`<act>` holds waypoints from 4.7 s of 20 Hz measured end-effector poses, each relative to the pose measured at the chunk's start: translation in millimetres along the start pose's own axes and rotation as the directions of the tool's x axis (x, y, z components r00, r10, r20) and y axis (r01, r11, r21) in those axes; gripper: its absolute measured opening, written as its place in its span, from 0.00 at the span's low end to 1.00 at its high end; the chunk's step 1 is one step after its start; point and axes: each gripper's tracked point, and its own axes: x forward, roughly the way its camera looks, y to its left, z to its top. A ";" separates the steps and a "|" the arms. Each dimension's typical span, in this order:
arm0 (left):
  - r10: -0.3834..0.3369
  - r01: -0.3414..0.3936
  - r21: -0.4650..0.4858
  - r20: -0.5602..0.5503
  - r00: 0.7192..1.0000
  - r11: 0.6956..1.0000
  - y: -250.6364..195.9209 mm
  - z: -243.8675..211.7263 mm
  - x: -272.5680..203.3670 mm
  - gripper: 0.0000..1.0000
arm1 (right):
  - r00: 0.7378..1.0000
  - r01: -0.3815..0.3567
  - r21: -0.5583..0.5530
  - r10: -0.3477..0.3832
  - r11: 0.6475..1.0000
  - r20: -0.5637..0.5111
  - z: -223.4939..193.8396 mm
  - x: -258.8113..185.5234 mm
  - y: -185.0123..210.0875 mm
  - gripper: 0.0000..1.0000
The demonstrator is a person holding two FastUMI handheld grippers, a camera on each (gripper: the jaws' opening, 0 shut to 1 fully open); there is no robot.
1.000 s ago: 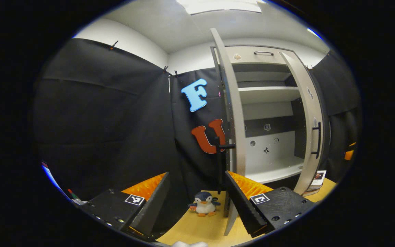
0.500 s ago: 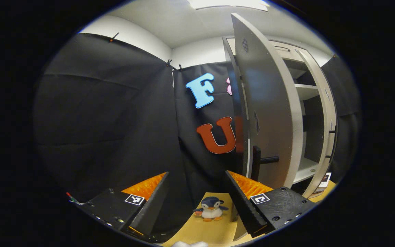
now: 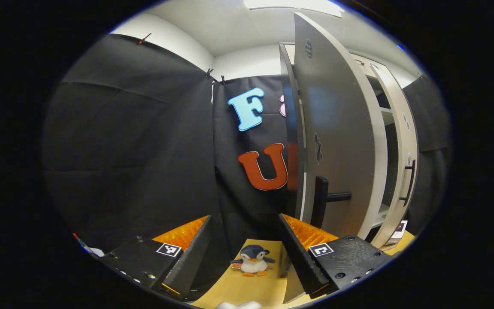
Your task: Grasp the bottle in the cabinet with the left hand and place it on the coaster, then close the right door with the right hand and the left door with the left hand.
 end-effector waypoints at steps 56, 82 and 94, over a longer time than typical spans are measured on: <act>-0.206 0.207 0.007 -0.046 0.977 0.978 -209.3 -60.5 -129.3 0.96 | 0.997 0.037 -0.037 -0.034 0.999 0.062 0.7 -12.7 20.9 0.80; -0.191 0.192 0.037 -0.043 0.981 0.981 -205.5 -55.5 -125.4 0.96 | 0.994 0.030 -0.037 -0.026 0.999 0.105 15.2 -10.7 35.4 0.82; -0.204 0.205 0.025 -0.053 0.978 0.978 -214.1 -61.0 -118.8 0.96 | 0.994 0.024 -0.031 -0.021 0.999 0.105 16.0 -5.2 34.7 0.82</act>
